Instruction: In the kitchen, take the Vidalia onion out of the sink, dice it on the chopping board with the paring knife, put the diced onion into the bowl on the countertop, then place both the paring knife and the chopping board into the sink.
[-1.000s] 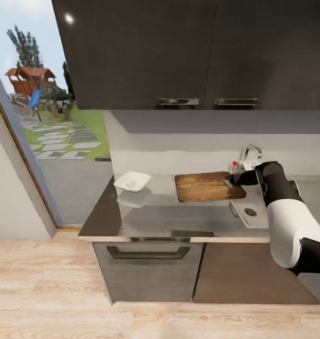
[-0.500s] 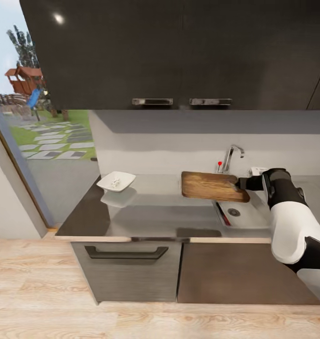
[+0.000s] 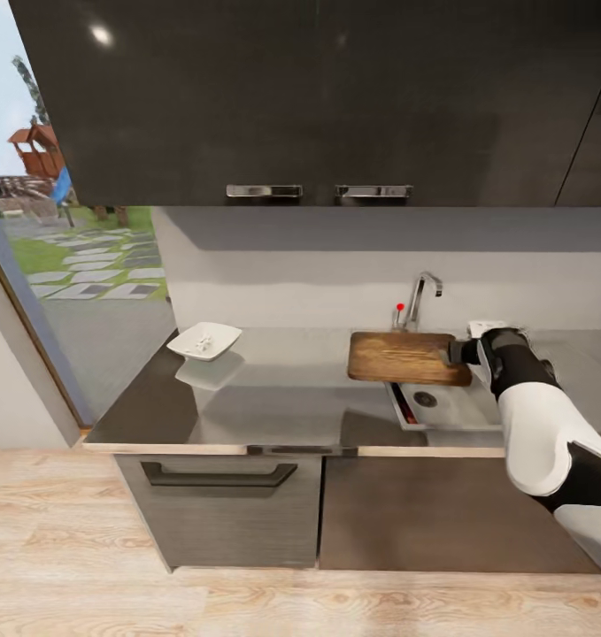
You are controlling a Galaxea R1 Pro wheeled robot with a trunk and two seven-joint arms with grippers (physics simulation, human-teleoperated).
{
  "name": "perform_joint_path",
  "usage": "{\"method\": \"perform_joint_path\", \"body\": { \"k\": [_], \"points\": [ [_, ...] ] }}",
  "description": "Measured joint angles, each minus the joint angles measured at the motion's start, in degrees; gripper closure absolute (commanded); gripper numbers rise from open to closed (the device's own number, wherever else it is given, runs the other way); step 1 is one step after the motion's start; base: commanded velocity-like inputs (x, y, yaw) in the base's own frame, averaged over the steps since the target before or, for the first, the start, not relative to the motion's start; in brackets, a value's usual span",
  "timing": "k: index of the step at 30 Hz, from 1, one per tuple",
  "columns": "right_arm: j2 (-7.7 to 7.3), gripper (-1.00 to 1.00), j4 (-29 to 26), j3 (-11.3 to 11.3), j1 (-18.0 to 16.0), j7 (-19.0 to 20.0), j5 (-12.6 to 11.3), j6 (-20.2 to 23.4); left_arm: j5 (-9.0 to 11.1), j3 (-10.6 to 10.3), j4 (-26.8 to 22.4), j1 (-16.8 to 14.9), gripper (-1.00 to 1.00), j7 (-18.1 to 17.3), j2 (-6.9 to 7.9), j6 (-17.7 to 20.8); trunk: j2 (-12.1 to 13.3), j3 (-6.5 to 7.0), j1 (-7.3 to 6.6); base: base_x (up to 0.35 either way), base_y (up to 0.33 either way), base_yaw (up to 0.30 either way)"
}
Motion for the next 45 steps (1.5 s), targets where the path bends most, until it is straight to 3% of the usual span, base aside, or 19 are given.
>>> {"method": "perform_joint_path", "body": {
  "k": [3,4,5,8,29,36,43,45],
  "points": [
    [1.18,1.0,2.2,-0.1,0.0,-5.5,-0.9,-2.4,0.0,0.0,0.0,0.0,-1.0,-0.1,0.0,0.0,0.0,0.0,0.0,0.0,0.0,0.0],
    [1.83,1.0,3.2,-0.1,0.0,-6.9,-2.8,-3.8,0.0,0.0,0.0,0.0,-1.0,-0.1,0.0,0.0,0.0,0.0,0.0,0.0,0.0,0.0],
    [2.33,1.0,4.2,-0.3,0.0,-7.9,-6.6,-5.7,0.0,0.0,0.0,0.0,-1.0,-0.1,0.0,0.0,0.0,0.01,0.0,0.0,0.0,-0.017],
    [2.6,1.0,4.7,-0.4,0.0,-9.3,-9.1,-7.0,0.0,0.0,0.0,0.0,-1.0,-0.1,0.0,0.0,0.0,0.08,0.0,0.0,0.0,-0.16],
    [2.28,1.0,4.9,-0.8,0.0,-10.1,-9.4,-7.3,0.0,0.0,0.0,0.0,-1.0,-0.1,0.16,0.0,0.0,1.26,0.0,0.0,0.031,-0.234],
    [2.3,1.0,5.0,-5.3,0.1,-12.8,-9.3,-7.3,0.0,0.0,0.0,0.0,-1.0,0.0,0.17,0.0,0.0,1.73,-0.01,0.0,0.28,-0.217],
    [2.37,1.0,5.7,-6.1,0.2,-16.0,-9.4,-9.4,0.0,0.0,0.1,0.0,-1.0,0.0,0.17,0.0,0.0,2.2,-0.01,0.005,0.291,-0.216],
    [2.47,1.0,6.2,-6.1,0.2,-19.5,-8.9,-9.9,0.0,0.0,0.1,0.0,-1.0,0.0,0.18,0.0,0.0,2.33,-0.01,0.093,0.284,-0.216]
  ]
}}
